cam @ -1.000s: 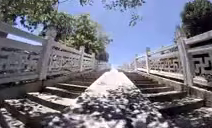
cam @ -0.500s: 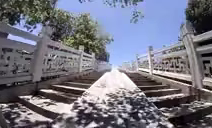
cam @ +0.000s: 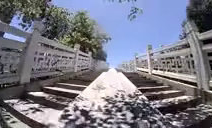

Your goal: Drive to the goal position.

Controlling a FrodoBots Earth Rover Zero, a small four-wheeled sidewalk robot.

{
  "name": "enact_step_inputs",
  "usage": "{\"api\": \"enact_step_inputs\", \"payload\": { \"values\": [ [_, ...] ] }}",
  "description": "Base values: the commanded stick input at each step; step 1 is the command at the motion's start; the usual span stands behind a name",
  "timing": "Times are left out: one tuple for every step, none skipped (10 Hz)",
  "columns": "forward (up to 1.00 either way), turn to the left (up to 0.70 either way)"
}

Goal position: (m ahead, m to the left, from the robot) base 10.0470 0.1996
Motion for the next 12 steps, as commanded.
{"api": "enact_step_inputs", "payload": {
  "values": [
    [0.45, 0.0],
    [0.45, 0.0],
    [0.45, 0.0],
    [0.45, 0.0],
    [0.45, 0.0],
    [0.45, 0.0],
    [0.45, 0.0],
    [0.45, 0.0],
    [0.45, 0.0],
    [0.45, 0.0],
    [0.45, 0.0],
    [0.45, 0.0]
  ]
}}
